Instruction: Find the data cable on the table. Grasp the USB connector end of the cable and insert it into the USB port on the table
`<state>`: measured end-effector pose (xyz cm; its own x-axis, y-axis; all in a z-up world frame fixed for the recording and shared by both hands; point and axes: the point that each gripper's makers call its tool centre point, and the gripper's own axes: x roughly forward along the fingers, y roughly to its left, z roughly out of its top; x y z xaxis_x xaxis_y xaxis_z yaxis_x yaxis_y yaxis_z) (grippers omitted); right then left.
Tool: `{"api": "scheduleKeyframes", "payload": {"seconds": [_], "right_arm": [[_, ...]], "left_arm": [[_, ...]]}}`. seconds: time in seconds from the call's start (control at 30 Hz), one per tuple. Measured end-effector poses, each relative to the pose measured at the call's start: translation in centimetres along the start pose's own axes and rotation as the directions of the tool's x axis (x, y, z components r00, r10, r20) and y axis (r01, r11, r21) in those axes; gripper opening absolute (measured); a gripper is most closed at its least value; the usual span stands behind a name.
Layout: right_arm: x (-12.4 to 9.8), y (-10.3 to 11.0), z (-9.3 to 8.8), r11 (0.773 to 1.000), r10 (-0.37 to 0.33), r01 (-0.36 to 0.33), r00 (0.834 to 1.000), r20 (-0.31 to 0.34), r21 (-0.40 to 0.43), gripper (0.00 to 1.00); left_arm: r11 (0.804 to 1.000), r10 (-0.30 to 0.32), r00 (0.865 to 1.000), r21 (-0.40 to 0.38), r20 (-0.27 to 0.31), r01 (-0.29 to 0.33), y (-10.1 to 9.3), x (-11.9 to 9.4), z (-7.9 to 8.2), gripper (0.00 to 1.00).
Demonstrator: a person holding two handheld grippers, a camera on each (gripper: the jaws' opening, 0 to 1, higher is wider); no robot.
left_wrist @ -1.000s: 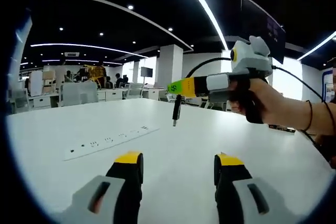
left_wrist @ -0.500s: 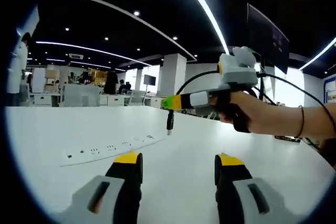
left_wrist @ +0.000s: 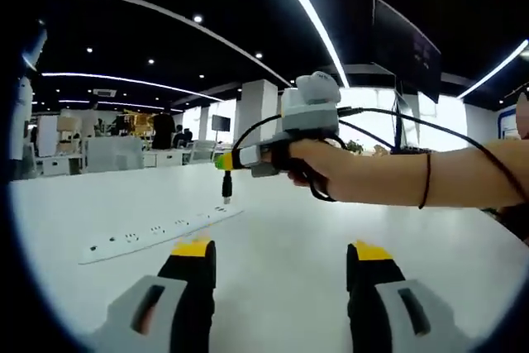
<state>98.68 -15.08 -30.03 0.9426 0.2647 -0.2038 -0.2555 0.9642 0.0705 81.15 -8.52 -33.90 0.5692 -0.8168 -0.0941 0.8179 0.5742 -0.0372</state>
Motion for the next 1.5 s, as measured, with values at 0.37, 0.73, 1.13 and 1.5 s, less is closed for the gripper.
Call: {"api": "scheduleKeyframes", "payload": {"seconds": [0.37,0.73,1.13,1.5], "right_arm": [[1.7,-0.7,-1.1,0.999,-0.040,0.040,0.999,-0.010,0.007,0.05],[3.3,-1.5,-1.3,0.998,-0.057,0.057,0.998,-0.001,0.032,0.05],[3.7,-1.2,-2.0,0.997,-0.072,0.071,0.997,-0.026,-0.034,0.05],[3.3,-1.4,-2.6,0.996,-0.085,0.084,0.996,-0.024,-0.027,0.05]], "left_arm": [[0.998,0.002,1.000,-0.055,0.030,0.000,1.1,-0.3,0.6,0.64],[0.997,0.007,0.999,-0.074,0.046,-0.004,1.2,-0.8,0.6,0.64],[0.997,0.015,0.999,-0.076,0.045,-0.011,1.3,-1.0,0.4,0.64],[0.997,0.021,0.999,-0.077,0.038,-0.018,1.3,-0.8,0.2,0.64]]}}
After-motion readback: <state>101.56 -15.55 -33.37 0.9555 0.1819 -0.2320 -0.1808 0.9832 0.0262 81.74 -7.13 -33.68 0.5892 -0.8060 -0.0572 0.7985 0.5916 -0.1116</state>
